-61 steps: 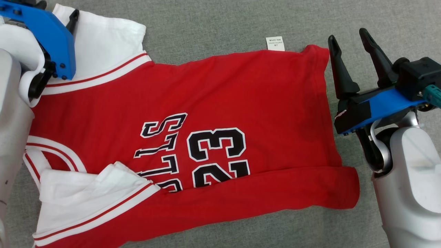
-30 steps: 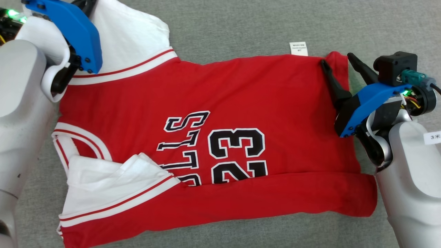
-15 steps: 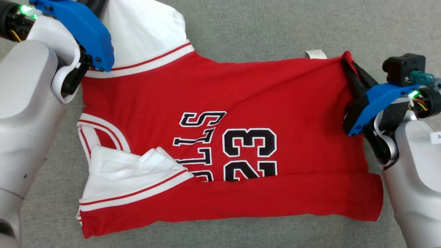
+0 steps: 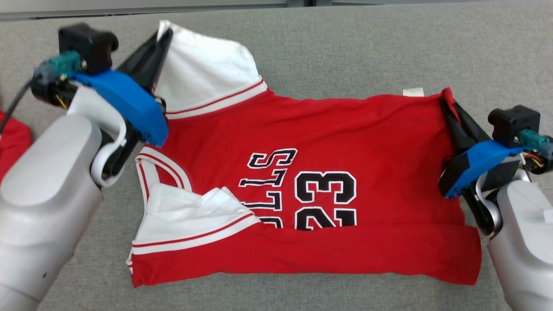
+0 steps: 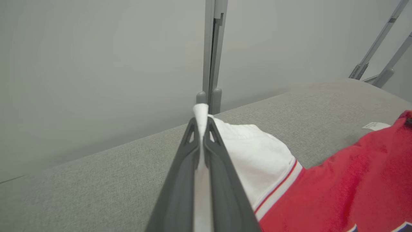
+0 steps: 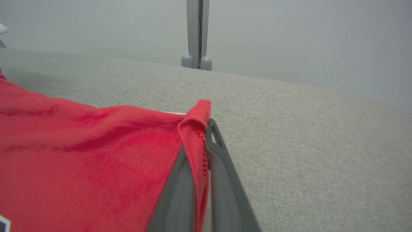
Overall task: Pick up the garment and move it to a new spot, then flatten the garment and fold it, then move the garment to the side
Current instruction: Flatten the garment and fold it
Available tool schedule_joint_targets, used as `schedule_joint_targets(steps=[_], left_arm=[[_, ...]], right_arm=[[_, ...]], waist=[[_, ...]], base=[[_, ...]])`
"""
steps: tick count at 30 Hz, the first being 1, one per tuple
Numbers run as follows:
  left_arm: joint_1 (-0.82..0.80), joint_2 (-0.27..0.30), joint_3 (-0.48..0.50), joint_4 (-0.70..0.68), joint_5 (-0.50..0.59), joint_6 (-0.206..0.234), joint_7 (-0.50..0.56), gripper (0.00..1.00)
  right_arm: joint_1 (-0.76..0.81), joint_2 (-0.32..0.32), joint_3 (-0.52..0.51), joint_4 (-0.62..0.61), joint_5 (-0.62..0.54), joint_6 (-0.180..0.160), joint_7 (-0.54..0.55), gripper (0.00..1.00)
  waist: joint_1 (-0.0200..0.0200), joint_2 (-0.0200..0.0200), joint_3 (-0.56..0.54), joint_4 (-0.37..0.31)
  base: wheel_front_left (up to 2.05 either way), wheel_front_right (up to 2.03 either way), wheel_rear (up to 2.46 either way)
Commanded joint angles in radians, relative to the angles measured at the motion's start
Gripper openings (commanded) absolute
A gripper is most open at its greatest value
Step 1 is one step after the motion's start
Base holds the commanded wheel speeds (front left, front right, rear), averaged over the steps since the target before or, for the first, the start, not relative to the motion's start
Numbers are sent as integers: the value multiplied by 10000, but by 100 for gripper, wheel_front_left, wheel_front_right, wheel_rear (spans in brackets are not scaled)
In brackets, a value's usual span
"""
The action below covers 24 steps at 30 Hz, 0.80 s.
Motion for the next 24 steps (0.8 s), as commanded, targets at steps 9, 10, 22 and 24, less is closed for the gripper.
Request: schedule_joint_targets(steps=[9, 10, 22, 24], left_arm=[[2259, 953, 162, -2314, -448, 931, -471, 0], [2468, 1043, 194, -2540, -489, 1037, -521, 0], [4895, 1752, 390, -4468, -1088, 2190, -1037, 0], [5213, 1803, 403, -4635, -1196, 2338, -1124, 0]], right_arm=[[738, -390, 382, 240, 17, 2, -1119, 0], [785, -390, 422, 273, 31, 2, -1219, 0], [1630, -256, 585, 261, 112, 2, -1987, 0], [1809, -230, 536, 195, 138, 2, -2015, 0]], waist=[[1, 0, -440, 170], [1, 0, -492, 174], [1, 0, -1186, 182], [1, 0, -1259, 191]], base=[[0, 0, 0], [0, 0, 0], [0, 0, 0], [0, 0, 0]])
